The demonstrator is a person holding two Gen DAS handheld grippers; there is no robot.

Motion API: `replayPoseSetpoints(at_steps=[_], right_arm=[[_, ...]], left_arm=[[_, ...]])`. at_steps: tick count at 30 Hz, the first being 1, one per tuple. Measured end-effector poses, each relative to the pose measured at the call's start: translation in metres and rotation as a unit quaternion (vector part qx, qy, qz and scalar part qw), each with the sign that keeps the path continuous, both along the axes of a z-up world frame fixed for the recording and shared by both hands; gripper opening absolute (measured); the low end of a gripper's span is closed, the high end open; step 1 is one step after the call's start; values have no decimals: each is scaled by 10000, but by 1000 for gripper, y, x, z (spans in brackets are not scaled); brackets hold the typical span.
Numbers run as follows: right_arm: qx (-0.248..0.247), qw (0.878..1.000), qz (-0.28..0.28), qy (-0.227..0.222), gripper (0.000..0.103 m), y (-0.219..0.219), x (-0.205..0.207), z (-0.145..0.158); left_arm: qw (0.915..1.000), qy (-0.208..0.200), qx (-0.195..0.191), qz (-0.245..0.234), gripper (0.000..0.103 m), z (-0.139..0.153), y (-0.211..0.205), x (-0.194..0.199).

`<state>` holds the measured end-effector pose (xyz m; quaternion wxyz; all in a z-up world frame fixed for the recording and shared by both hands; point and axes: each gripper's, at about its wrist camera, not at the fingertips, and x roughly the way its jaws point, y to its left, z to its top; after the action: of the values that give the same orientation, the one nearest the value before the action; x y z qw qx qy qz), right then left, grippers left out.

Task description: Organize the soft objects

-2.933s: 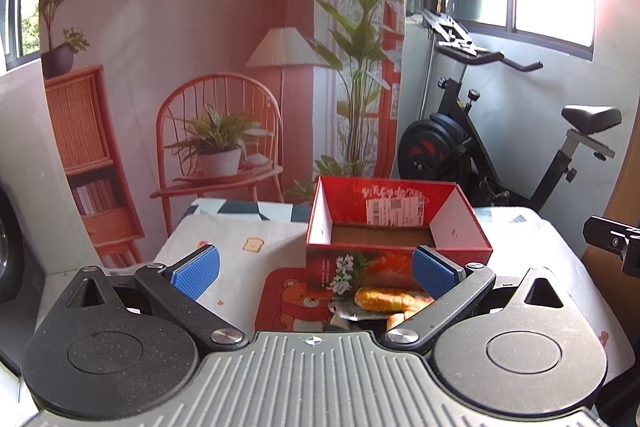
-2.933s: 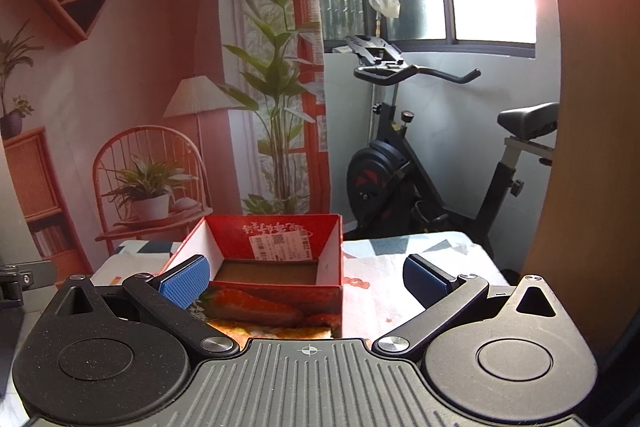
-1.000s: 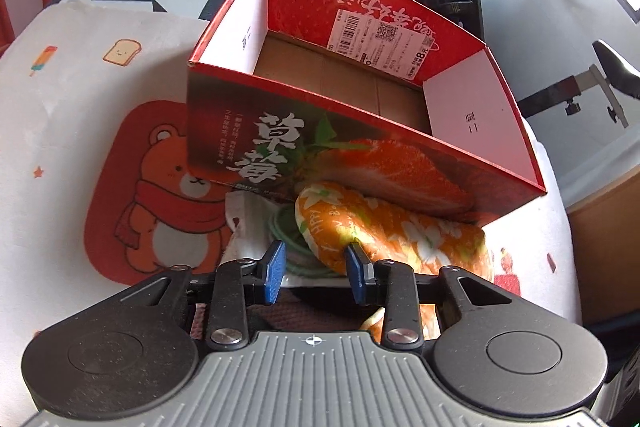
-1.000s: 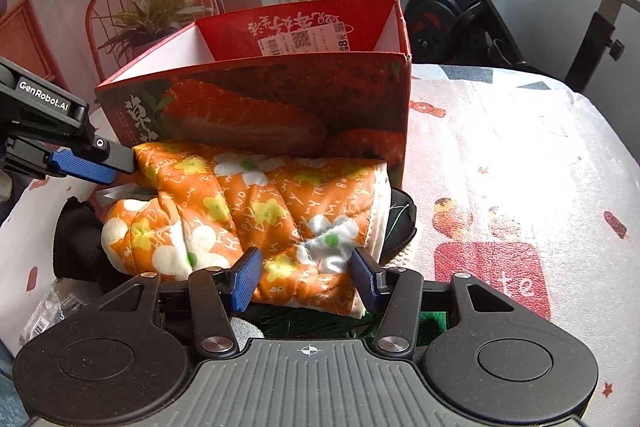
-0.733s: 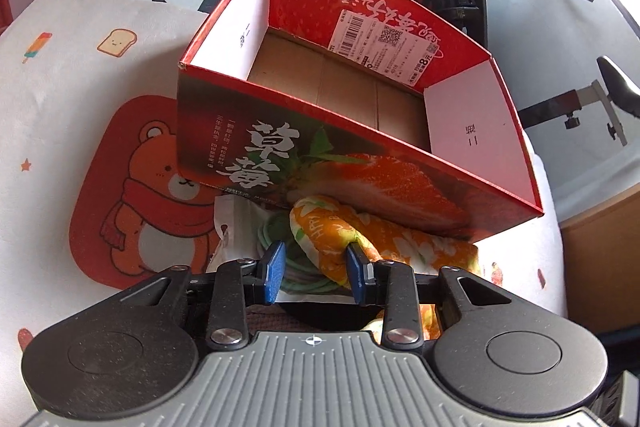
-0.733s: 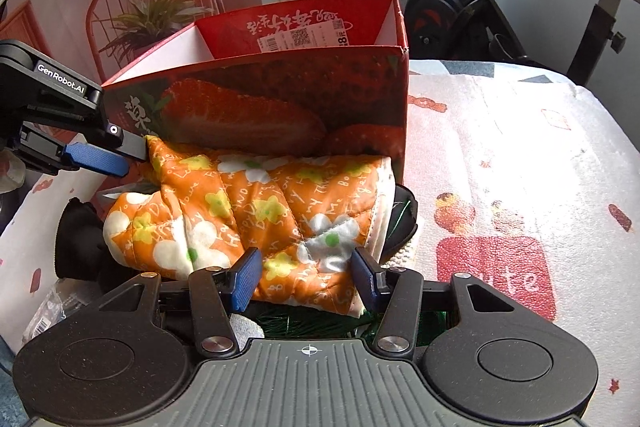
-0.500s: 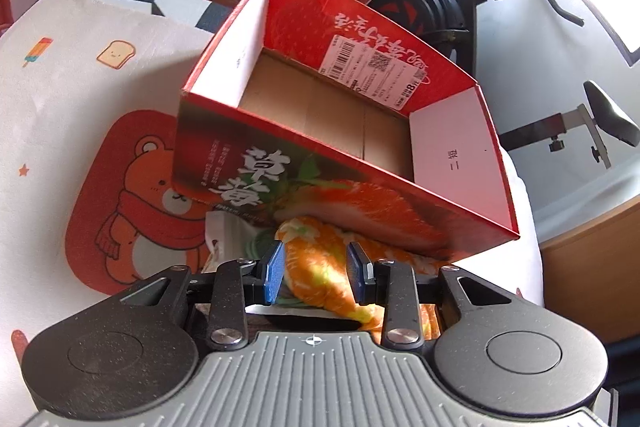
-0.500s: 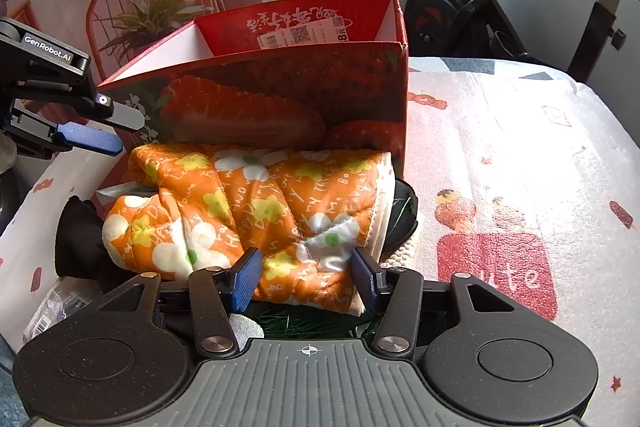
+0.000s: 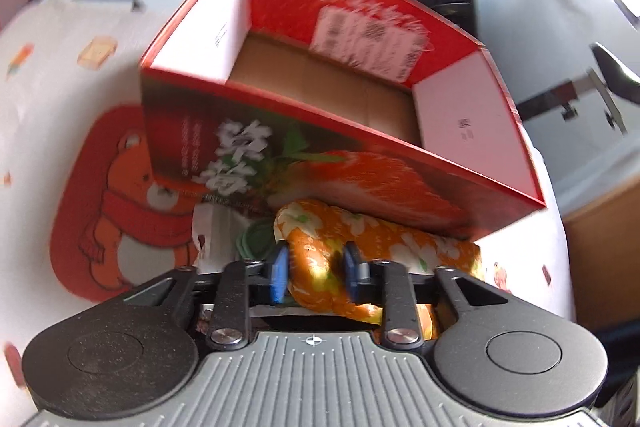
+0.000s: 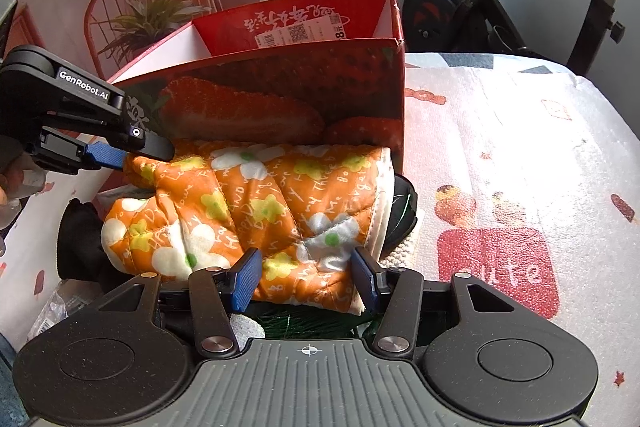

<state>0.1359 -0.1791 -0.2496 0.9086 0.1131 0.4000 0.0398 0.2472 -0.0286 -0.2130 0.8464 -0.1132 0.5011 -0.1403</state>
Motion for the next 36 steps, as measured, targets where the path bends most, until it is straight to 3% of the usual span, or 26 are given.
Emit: replayPoseSetpoints(at_steps=[3, 9, 16, 23, 30, 32, 36], right_arm=[[159, 9999, -47, -9, 47, -4, -2, 2], [424, 9991, -60, -20, 48, -10, -8, 9], [387, 9992, -91, -100, 51, -10, -5, 14], [329, 9989, -290, -171, 54, -19, -1, 11], [427, 9987, -258, -94, 52, -18, 5, -1], [448, 9986, -256, -65, 43, -18, 6, -1], [400, 9990, -148, -107, 36, -14, 1, 11]], left_arm=[[9990, -365, 153, -223, 17, 11, -1, -15], [9967, -702, 293, -284, 16, 18, 8, -49], [9994, -322, 107, -7, 16, -2, 26, -56], [9989, -334, 303, -139, 16, -9, 22, -57], [9997, -193, 151, -88, 17, -20, 28, -56], [9998, -163, 111, -65, 17, -23, 29, -57], [9997, -190, 170, -65, 17, -23, 26, -58]])
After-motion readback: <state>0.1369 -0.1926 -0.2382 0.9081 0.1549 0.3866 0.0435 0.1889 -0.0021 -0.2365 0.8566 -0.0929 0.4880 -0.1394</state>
